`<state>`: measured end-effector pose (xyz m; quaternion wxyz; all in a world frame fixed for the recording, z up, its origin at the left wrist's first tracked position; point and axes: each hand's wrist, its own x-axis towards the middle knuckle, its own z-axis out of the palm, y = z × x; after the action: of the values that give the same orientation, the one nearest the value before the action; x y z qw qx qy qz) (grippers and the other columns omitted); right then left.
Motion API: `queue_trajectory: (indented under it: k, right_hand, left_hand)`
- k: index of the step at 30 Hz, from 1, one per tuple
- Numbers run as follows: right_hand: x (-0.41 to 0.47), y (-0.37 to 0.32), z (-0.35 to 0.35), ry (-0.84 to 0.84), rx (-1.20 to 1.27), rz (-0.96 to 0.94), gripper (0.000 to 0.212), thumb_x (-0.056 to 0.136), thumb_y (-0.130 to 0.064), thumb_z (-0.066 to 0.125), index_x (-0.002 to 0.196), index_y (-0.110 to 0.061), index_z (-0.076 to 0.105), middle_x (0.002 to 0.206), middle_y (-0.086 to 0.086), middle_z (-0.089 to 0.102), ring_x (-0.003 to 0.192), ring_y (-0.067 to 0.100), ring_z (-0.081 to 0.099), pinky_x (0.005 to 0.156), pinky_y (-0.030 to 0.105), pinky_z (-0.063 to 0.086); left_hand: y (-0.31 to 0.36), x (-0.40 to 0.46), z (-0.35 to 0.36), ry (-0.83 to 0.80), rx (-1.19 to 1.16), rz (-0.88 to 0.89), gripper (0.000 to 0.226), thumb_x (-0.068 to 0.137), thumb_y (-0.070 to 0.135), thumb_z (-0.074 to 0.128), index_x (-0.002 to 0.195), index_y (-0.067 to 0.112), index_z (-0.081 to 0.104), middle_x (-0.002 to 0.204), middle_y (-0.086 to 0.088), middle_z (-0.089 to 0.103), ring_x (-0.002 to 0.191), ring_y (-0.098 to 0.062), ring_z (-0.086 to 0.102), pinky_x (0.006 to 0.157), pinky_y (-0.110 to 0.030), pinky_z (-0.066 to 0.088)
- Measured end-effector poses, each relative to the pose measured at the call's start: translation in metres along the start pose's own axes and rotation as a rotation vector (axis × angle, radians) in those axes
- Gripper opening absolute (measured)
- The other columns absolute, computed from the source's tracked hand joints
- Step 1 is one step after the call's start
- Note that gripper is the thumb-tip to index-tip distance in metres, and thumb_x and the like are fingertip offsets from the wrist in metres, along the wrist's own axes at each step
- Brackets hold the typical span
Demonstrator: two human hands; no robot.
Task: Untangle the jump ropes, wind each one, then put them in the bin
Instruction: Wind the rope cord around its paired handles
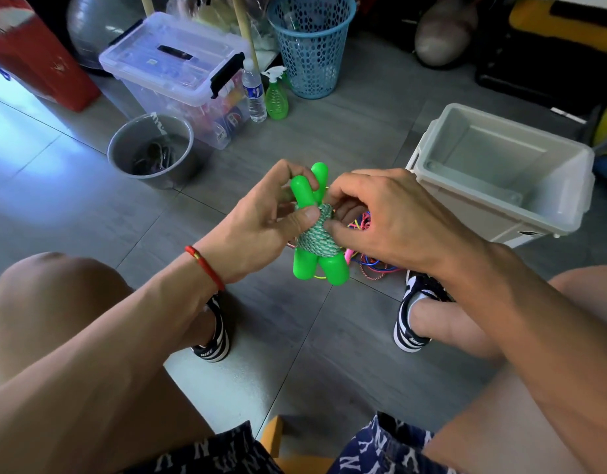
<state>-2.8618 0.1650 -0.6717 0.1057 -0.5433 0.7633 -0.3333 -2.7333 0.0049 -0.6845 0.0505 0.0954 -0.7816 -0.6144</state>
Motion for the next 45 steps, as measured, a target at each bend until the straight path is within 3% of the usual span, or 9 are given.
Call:
queue_trajectory:
  k: [5,12,18,23,29,34,37,41,45]
  right_hand:
    - [0.002,0.001,-0.003,0.052,0.065,-0.012,0.018,0.079,-0.020,0.080,0.088,-0.011,0.067,0.083,-0.002,0.067,0.074,0.009,0.068,0.072,0.030,0.056]
    - [-0.004,0.004,0.002,0.033,0.054,-0.053,0.019,0.084,-0.015,0.081,0.092,-0.006,0.066,0.081,-0.002,0.068,0.076,0.013,0.061,0.069,0.027,0.048]
    - [-0.005,0.008,0.006,0.125,0.075,-0.105,0.024,0.087,-0.018,0.078,0.109,-0.008,0.074,0.086,0.006,0.070,0.075,0.013,0.064,0.073,0.030,0.050]
    - [-0.010,0.011,0.012,0.197,-0.075,-0.194,0.014,0.091,-0.012,0.072,0.102,-0.003,0.074,0.091,0.009,0.069,0.073,0.021,0.063,0.070,0.029,0.048]
    - [-0.011,0.005,0.031,0.273,-0.046,-0.069,0.013,0.092,-0.011,0.068,0.103,-0.005,0.071,0.087,0.006,0.068,0.078,0.018,0.060,0.075,0.024,0.044]
    - [-0.010,-0.003,0.036,0.318,-0.014,-0.032,0.015,0.094,-0.018,0.066,0.101,-0.007,0.073,0.087,0.008,0.066,0.077,0.024,0.062,0.073,0.031,0.047]
    - [-0.011,-0.009,0.042,0.337,-0.036,0.009,0.014,0.095,-0.021,0.063,0.097,-0.009,0.070,0.088,0.006,0.064,0.078,0.026,0.061,0.071,0.038,0.047]
    - [-0.002,-0.008,0.034,0.295,0.054,0.037,0.014,0.092,-0.021,0.067,0.101,-0.011,0.071,0.091,0.000,0.062,0.079,0.015,0.058,0.076,0.030,0.047]
    - [-0.002,-0.007,0.032,0.244,0.022,0.059,0.013,0.088,-0.021,0.073,0.096,-0.012,0.069,0.088,-0.001,0.066,0.077,0.014,0.060,0.076,0.038,0.052]
  left_hand:
    - [0.006,0.001,-0.005,-0.023,0.097,0.074,0.032,0.096,0.011,0.060,0.122,0.002,0.043,0.103,-0.025,0.058,0.091,-0.042,0.059,0.078,-0.059,0.052]
    - [0.004,0.000,-0.007,-0.076,0.155,0.087,0.034,0.095,0.015,0.062,0.123,0.006,0.043,0.103,-0.020,0.061,0.092,-0.044,0.059,0.072,-0.062,0.051]
    - [0.007,-0.001,-0.010,-0.094,0.014,0.007,0.043,0.095,0.011,0.059,0.131,0.001,0.036,0.112,-0.026,0.062,0.102,-0.049,0.060,0.087,-0.068,0.048]
    - [0.007,0.000,-0.010,-0.081,-0.006,-0.016,0.045,0.096,0.013,0.058,0.133,0.003,0.035,0.111,-0.015,0.068,0.100,-0.042,0.065,0.089,-0.058,0.051]
    - [0.002,0.001,-0.010,-0.067,0.017,0.006,0.039,0.098,0.016,0.055,0.130,0.000,0.038,0.112,-0.024,0.065,0.095,-0.052,0.061,0.083,-0.068,0.048]
    - [0.000,0.003,-0.004,-0.047,0.007,-0.008,0.049,0.099,0.011,0.054,0.144,0.006,0.036,0.124,-0.027,0.058,0.103,-0.048,0.061,0.095,-0.063,0.049]
    - [0.000,0.006,-0.003,-0.042,-0.007,-0.008,0.052,0.100,0.004,0.053,0.149,0.007,0.037,0.128,-0.030,0.053,0.103,-0.030,0.060,0.096,-0.045,0.052]
    - [0.001,0.007,-0.005,0.030,-0.152,-0.039,0.050,0.098,0.005,0.055,0.147,0.009,0.043,0.127,-0.035,0.053,0.110,-0.034,0.059,0.105,-0.062,0.044]
    - [0.001,0.004,-0.001,0.070,-0.103,-0.061,0.045,0.096,0.003,0.059,0.140,0.006,0.047,0.120,-0.027,0.061,0.105,-0.027,0.061,0.097,-0.052,0.050]
